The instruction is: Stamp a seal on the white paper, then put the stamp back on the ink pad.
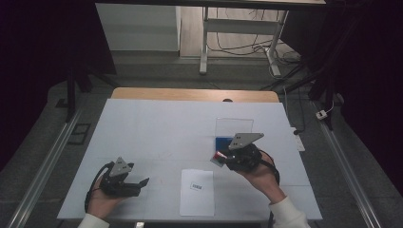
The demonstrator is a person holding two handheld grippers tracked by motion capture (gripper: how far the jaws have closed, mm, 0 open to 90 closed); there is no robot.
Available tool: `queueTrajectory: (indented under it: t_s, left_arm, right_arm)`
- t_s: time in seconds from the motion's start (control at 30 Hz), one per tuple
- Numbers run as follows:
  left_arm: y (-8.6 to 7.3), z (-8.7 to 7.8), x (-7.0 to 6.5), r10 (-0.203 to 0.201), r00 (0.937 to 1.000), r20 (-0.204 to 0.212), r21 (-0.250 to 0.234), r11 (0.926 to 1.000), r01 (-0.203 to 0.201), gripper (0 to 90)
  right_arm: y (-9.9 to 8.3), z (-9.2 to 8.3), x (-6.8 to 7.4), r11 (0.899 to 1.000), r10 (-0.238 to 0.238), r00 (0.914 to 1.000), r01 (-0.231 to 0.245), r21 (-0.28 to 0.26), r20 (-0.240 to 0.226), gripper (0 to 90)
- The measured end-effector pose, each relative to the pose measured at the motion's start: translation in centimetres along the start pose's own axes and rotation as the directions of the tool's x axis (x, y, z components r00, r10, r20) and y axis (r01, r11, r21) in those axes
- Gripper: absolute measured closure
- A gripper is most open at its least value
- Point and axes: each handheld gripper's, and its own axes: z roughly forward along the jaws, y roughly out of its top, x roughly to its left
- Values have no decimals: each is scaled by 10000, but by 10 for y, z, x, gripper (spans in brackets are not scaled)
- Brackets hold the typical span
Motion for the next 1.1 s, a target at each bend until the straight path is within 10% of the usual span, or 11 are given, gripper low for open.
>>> queueTrajectory:
  t_s: [1.1]
  left_arm:
    - [0, 0, -1, -24, 10000, 13, -35, 10000, 24, 193]
  right_arm:
    - [-18, 1, -41, 9948, 870, 9891, -926, 432, 1187, 694]
